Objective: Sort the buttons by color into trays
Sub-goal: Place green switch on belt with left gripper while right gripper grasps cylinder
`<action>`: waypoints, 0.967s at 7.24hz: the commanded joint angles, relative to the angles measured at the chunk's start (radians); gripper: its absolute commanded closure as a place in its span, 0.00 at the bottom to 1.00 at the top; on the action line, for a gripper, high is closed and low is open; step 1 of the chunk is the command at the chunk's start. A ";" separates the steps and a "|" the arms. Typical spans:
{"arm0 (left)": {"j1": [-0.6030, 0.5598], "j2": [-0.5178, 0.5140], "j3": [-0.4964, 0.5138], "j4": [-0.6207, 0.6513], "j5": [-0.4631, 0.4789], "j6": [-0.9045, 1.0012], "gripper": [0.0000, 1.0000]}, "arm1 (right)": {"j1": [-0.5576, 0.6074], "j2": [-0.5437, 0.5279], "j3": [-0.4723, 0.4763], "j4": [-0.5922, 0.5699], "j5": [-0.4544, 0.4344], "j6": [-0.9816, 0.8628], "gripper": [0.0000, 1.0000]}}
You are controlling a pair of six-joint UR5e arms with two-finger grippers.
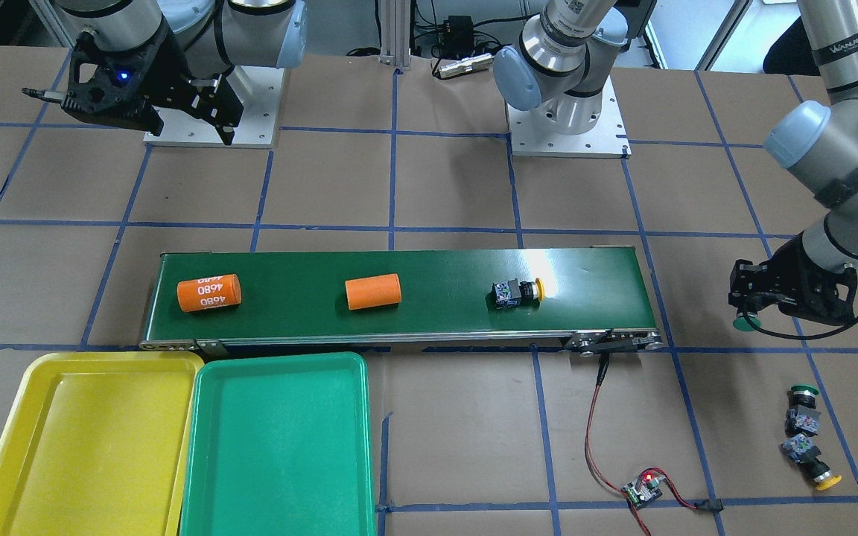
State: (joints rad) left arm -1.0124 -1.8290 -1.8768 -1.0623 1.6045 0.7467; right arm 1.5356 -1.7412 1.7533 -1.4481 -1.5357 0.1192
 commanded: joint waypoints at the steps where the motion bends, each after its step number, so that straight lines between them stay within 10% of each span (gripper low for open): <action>1: -0.191 0.065 -0.011 -0.033 -0.008 -0.386 0.91 | 0.000 0.000 0.000 0.000 0.000 0.000 0.00; 6: -0.422 0.083 -0.117 -0.013 -0.077 -0.797 0.91 | 0.000 0.002 0.002 0.003 -0.003 0.000 0.00; 7: -0.414 0.070 -0.139 0.070 -0.075 -0.768 0.58 | 0.000 0.002 0.002 0.008 -0.004 -0.001 0.00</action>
State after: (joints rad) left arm -1.4238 -1.7526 -1.9812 -1.0570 1.5282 -0.0376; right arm 1.5355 -1.7402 1.7546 -1.4436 -1.5389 0.1188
